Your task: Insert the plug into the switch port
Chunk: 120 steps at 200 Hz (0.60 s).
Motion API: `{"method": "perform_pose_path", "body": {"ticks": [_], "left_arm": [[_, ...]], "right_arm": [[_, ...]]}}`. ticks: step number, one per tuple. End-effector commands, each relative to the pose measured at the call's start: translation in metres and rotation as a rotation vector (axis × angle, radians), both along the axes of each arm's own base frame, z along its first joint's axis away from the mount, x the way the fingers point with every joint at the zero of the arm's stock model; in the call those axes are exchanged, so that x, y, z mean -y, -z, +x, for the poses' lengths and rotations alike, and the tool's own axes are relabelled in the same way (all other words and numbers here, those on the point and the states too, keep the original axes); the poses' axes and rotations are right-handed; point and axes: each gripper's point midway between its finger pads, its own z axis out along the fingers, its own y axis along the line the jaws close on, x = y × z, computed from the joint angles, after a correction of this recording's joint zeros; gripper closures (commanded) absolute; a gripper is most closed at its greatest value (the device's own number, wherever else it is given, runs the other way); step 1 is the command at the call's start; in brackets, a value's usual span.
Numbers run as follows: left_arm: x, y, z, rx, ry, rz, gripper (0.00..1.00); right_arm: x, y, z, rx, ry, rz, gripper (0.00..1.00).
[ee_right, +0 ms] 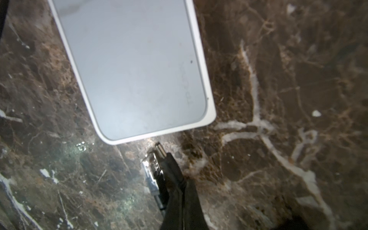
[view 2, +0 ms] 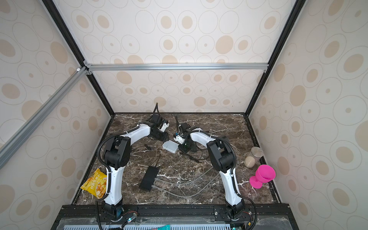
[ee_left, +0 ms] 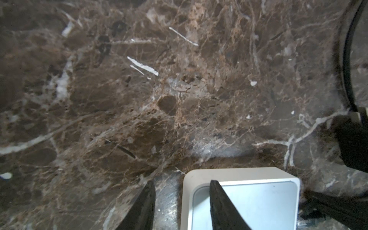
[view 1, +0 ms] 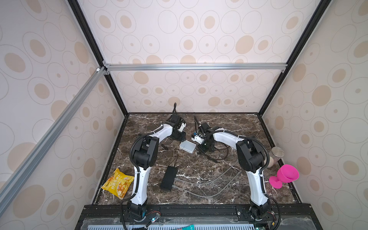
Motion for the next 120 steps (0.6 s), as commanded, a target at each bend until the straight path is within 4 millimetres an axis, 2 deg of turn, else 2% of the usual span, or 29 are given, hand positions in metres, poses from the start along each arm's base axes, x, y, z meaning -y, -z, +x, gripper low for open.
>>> {"method": "perform_pose_path", "body": {"ticks": [1,120], "left_arm": [[-0.008,0.022,-0.009,-0.073,0.011,0.041,0.56],[-0.006,0.024,-0.011,-0.086,0.016,0.029,0.56]], "right_arm": [[-0.003,0.004,-0.006,-0.024,-0.017,-0.019,1.00],[0.000,0.008,0.006,-0.015,0.014,-0.090,1.00]]}}
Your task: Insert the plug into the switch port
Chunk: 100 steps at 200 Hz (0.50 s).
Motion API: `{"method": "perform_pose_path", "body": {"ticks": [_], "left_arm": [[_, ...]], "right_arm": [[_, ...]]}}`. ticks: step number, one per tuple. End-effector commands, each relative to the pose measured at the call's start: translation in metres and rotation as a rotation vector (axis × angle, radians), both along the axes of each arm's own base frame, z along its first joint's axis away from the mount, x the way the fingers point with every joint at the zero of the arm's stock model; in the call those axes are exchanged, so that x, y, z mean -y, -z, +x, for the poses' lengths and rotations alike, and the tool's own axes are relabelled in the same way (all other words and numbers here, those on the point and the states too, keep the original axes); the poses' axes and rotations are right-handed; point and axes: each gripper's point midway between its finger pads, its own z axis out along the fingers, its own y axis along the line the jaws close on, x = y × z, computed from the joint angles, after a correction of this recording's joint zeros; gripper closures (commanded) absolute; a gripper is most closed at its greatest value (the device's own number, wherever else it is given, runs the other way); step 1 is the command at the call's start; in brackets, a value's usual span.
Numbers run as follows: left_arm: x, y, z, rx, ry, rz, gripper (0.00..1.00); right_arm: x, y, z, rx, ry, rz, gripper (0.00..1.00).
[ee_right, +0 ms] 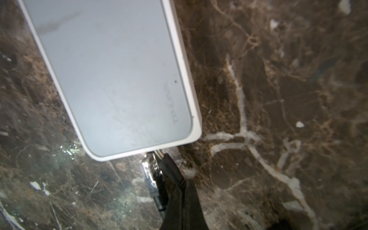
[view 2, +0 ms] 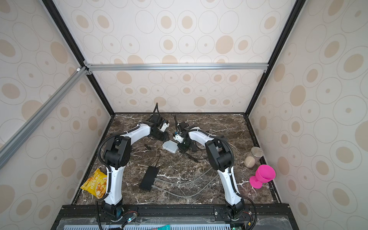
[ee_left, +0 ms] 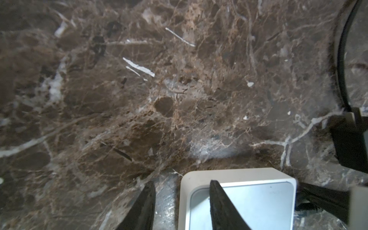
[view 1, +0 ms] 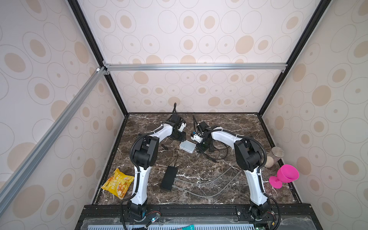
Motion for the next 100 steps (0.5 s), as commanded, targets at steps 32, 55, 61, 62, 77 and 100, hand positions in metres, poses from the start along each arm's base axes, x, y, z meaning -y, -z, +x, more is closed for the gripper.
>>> {"method": "perform_pose_path", "body": {"ticks": [32,55,61,62,77,100], "left_arm": [[-0.007,0.024,-0.012,-0.082,0.012,0.040,0.56],[-0.006,0.025,-0.013,-0.088,0.012,0.034,0.56],[-0.005,0.025,-0.013,-0.088,0.013,0.031,0.56],[-0.005,0.025,-0.013,-0.088,0.012,0.031,0.56],[-0.004,0.025,-0.013,-0.091,0.013,0.023,0.56],[-0.004,0.025,-0.015,-0.096,0.014,0.022,0.56]], "right_arm": [[-0.004,0.006,-0.006,-0.021,-0.014,-0.038,1.00],[-0.008,0.006,-0.008,-0.028,-0.024,-0.042,1.00],[-0.009,0.007,-0.009,-0.032,-0.027,-0.045,1.00],[-0.010,0.007,-0.009,-0.032,-0.028,-0.045,1.00],[-0.011,0.009,-0.010,-0.037,-0.030,-0.049,1.00],[-0.012,0.012,-0.009,-0.040,-0.008,-0.058,1.00]]}}
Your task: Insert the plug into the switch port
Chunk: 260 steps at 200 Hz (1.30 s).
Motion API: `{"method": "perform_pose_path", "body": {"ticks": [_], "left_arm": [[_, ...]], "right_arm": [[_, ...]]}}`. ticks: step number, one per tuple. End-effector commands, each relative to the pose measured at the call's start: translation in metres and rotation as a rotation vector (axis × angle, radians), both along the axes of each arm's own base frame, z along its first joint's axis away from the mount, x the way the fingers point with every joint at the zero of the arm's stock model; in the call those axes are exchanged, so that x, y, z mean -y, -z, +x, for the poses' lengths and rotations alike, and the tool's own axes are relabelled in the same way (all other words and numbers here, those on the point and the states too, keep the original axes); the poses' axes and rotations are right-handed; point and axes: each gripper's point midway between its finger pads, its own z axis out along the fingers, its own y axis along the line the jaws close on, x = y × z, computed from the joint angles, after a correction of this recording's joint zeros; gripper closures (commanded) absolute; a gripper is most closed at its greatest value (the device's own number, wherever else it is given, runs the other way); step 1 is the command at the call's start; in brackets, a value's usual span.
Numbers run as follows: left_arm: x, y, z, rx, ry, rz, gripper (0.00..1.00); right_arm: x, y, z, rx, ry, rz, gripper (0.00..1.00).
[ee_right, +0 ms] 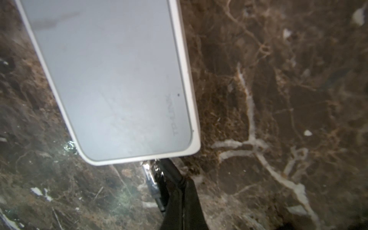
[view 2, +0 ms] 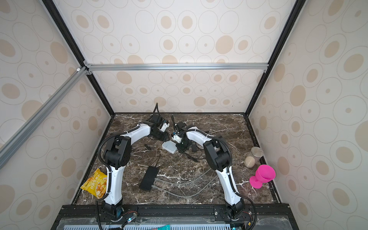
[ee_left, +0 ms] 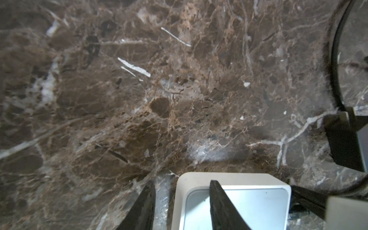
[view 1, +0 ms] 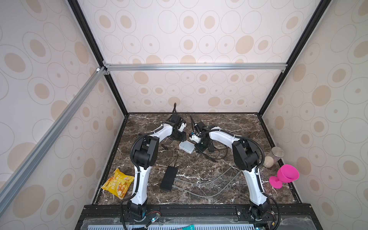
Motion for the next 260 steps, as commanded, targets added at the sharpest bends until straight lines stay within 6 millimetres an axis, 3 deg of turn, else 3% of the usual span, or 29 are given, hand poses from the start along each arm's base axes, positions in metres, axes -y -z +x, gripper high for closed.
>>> {"method": "perform_pose_path", "body": {"ticks": [1,45,76,142,168,260], "left_arm": [[-0.007,0.025,-0.014,-0.088,0.008,0.041,0.56],[-0.008,0.026,-0.016,-0.093,0.006,0.039,0.56],[-0.012,0.031,-0.030,-0.120,0.006,0.043,0.56],[0.006,0.034,-0.057,-0.177,0.051,-0.018,0.55],[0.010,0.039,-0.062,-0.187,0.059,0.002,0.55],[-0.007,0.036,-0.064,-0.152,-0.021,0.045,0.52]], "right_arm": [[-0.003,0.011,-0.007,-0.036,0.005,-0.027,1.00],[-0.001,0.010,0.000,-0.014,0.060,-0.050,1.00],[-0.002,0.006,0.004,0.001,0.102,-0.043,1.00],[-0.005,0.001,0.006,-0.011,0.176,-0.014,1.00],[-0.014,-0.002,-0.001,-0.041,0.155,0.029,1.00],[-0.030,-0.014,-0.032,-0.099,0.176,0.132,1.00]]}}
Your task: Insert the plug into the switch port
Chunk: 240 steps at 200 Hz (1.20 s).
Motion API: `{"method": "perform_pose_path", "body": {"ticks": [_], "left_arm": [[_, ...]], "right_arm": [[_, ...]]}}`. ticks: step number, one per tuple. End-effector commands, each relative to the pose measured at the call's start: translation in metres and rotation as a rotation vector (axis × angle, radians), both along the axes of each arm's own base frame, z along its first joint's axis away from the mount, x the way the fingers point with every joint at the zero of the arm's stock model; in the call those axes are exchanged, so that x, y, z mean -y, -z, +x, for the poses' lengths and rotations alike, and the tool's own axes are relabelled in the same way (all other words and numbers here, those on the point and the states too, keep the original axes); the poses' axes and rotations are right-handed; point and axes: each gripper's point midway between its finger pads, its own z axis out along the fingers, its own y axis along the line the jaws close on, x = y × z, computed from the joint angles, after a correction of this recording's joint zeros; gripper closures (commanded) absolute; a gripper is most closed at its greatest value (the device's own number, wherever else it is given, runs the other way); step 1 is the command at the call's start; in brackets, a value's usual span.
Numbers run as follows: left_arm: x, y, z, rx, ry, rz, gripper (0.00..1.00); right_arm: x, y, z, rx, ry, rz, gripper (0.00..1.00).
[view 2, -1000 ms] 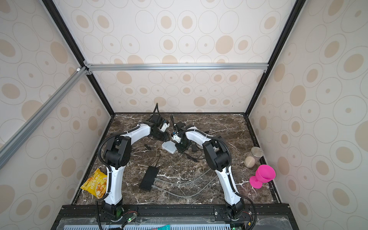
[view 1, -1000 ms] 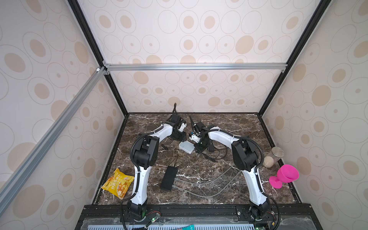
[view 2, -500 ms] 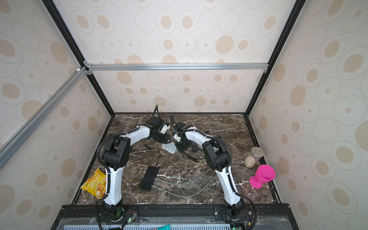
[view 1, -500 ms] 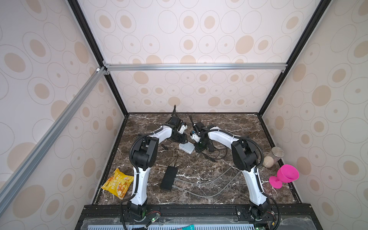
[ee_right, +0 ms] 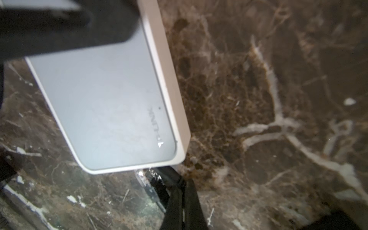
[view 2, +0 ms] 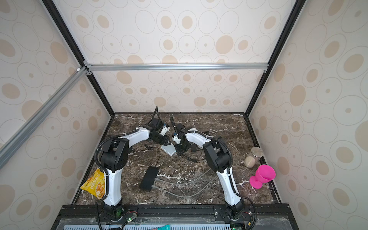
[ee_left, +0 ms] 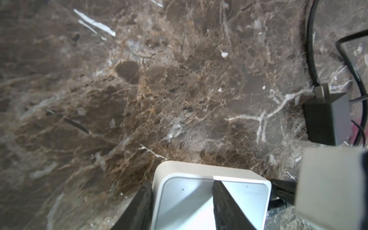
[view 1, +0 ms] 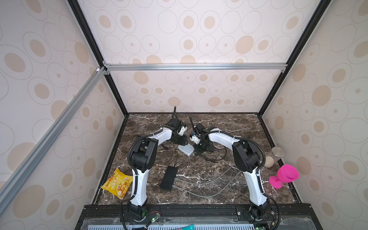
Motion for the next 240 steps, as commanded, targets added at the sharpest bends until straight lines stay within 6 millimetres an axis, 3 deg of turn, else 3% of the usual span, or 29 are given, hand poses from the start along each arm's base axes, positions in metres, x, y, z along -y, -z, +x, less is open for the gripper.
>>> {"method": "perform_pose_path", "body": {"ticks": [1,23,39,64,106,123,139,170,193,208,240], "left_arm": [[-0.015,0.030,-0.031,-0.118,-0.020,0.106,0.52],[-0.017,0.026,-0.026,-0.098,-0.033,0.114,0.52],[-0.023,0.009,-0.015,-0.027,-0.059,0.133,0.52],[-0.027,-0.051,0.003,0.173,-0.048,0.077,0.50],[-0.003,-0.140,-0.009,0.457,0.090,-0.134,0.44],[0.015,-0.168,-0.030,0.547,0.203,-0.231,0.43],[0.032,-0.178,-0.058,0.615,0.346,-0.280,0.43],[0.064,-0.181,-0.140,0.848,0.772,-0.293,0.45],[0.064,-0.179,-0.204,1.078,1.016,-0.314,0.46],[0.064,-0.190,-0.217,1.173,1.001,-0.337,0.39],[0.073,-0.187,-0.217,1.135,1.028,-0.321,0.43]], "right_arm": [[-0.020,-0.014,-0.012,-0.017,0.014,0.090,1.00],[-0.022,-0.018,-0.014,-0.025,0.045,0.113,1.00],[-0.016,-0.019,-0.014,-0.005,0.052,0.088,1.00],[0.004,-0.026,-0.017,0.044,0.035,0.027,1.00],[0.020,-0.061,-0.047,0.089,-0.091,0.062,1.00],[0.024,-0.080,-0.065,0.103,-0.164,0.103,1.00],[0.031,-0.097,-0.077,0.161,-0.212,0.138,1.00],[0.040,-0.120,-0.109,0.246,-0.376,0.218,1.00],[0.047,-0.133,-0.121,0.299,-0.410,0.237,1.00],[0.049,-0.142,-0.126,0.323,-0.401,0.259,1.00],[0.044,-0.158,-0.131,0.341,-0.375,0.321,1.00]]}}
